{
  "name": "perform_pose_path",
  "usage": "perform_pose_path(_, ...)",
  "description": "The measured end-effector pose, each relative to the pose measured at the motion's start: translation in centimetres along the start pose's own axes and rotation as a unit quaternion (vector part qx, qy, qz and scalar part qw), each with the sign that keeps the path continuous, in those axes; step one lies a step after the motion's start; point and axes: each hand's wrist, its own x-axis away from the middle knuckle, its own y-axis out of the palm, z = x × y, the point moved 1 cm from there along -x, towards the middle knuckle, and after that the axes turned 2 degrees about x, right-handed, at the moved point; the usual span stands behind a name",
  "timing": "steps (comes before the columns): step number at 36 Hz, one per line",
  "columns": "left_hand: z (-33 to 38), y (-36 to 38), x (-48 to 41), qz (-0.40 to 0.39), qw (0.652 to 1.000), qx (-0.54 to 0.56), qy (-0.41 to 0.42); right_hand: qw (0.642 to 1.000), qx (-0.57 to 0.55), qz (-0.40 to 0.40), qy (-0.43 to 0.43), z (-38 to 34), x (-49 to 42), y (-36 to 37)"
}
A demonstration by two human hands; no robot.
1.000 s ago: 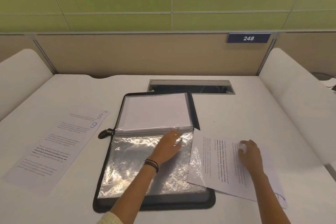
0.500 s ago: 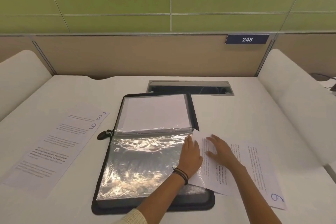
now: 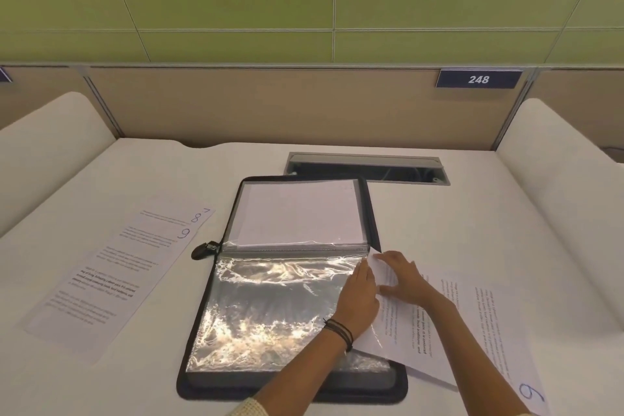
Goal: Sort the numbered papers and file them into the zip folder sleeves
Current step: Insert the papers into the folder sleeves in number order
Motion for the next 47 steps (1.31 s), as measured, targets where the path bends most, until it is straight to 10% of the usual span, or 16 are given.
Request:
perform_pose_path(31, -0.3, -1.0, -0.3, -0.014, 0.999, 0.01, 0.042, 0.997, -0.027, 0.003, -0.075, -0.9, -0.3, 1.4)
perform_pose_path(47, -1.6, -1.1, -0.3, -0.075, 0.994, -0.074, 0.03, 0.957, -0.117, 0.253, 0.086, 1.7, 3.9, -1.4)
